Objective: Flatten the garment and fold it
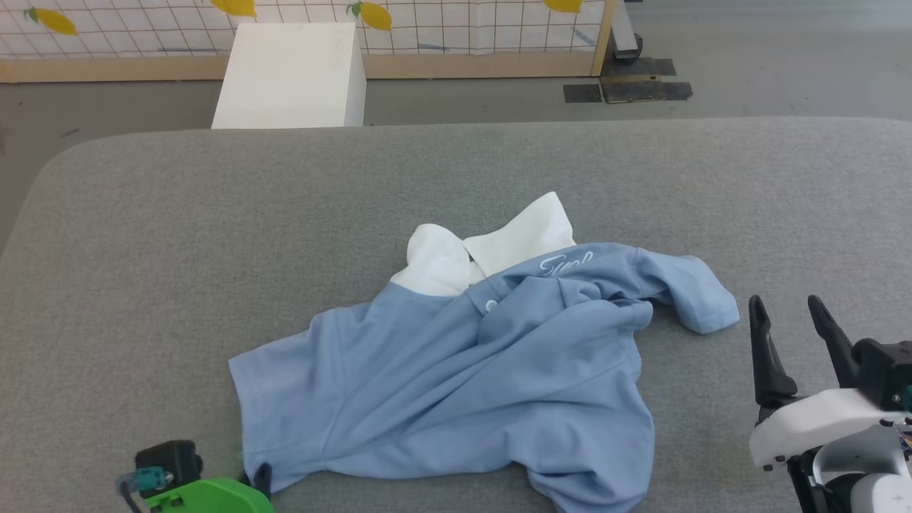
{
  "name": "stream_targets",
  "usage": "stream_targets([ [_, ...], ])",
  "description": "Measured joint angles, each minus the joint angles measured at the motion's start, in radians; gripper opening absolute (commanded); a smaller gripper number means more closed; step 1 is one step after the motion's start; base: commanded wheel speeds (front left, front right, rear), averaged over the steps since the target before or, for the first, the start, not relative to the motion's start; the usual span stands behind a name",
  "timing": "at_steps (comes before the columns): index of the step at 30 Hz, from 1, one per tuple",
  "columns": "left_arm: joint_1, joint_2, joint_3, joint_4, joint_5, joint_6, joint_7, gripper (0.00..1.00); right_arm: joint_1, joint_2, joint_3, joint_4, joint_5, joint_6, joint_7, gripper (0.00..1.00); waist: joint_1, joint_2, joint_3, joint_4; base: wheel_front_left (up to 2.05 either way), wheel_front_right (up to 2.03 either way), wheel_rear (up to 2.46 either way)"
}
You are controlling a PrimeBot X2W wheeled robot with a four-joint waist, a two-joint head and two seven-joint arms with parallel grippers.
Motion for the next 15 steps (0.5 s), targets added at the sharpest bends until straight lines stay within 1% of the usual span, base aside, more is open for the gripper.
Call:
stream_targets([
  [2, -0.001, -0.010, 0.012, -0.012, 0.001, -0.004, -0.063, 1.00, 0.007, 0.000, -0.001, 0.004, 0.000, 0.000, 0.019, 1.00, 0.0000, 0.0000, -0.001, 0.003, 0.00, 0.00, 0.00],
  [4, -0.008, -0.023, 0.026, -0.026, 0.005, -0.023, -0.146, 1.00, 0.010, -0.001, 0.014, 0.007, 0.000, 0.000, 0.040, 1.00, 0.0000, 0.0000, -0.003, 0.009, 0.00, 0.00, 0.00],
  [8, -0.061, -0.042, 0.037, -0.048, 0.043, -0.070, -0.352, 1.00, 0.009, 0.000, 0.085, 0.007, 0.010, 0.000, 0.079, 1.00, 0.0000, 0.0000, -0.003, 0.017, 0.00, 0.00, 0.00],
  [10, -0.098, -0.056, 0.037, -0.049, 0.071, -0.084, -0.446, 1.00, 0.002, 0.000, 0.122, 0.011, 0.016, 0.000, 0.098, 1.00, 0.0000, 0.0000, 0.001, 0.018, 0.00, 0.00, 0.00],
  [12, -0.126, -0.068, 0.027, -0.047, 0.093, -0.089, -0.510, 1.00, -0.020, 0.000, 0.148, 0.031, 0.030, 0.000, 0.128, 1.00, 0.0000, 0.0000, 0.006, 0.020, 0.00, 0.00, 0.00],
  [15, -0.170, -0.083, 0.017, -0.032, 0.136, -0.100, -0.560, 1.00, -0.072, 0.000, 0.178, 0.082, 0.042, 0.000, 0.199, 1.00, 0.0000, 0.0000, 0.017, 0.025, 0.00, 0.00, 0.00],
])
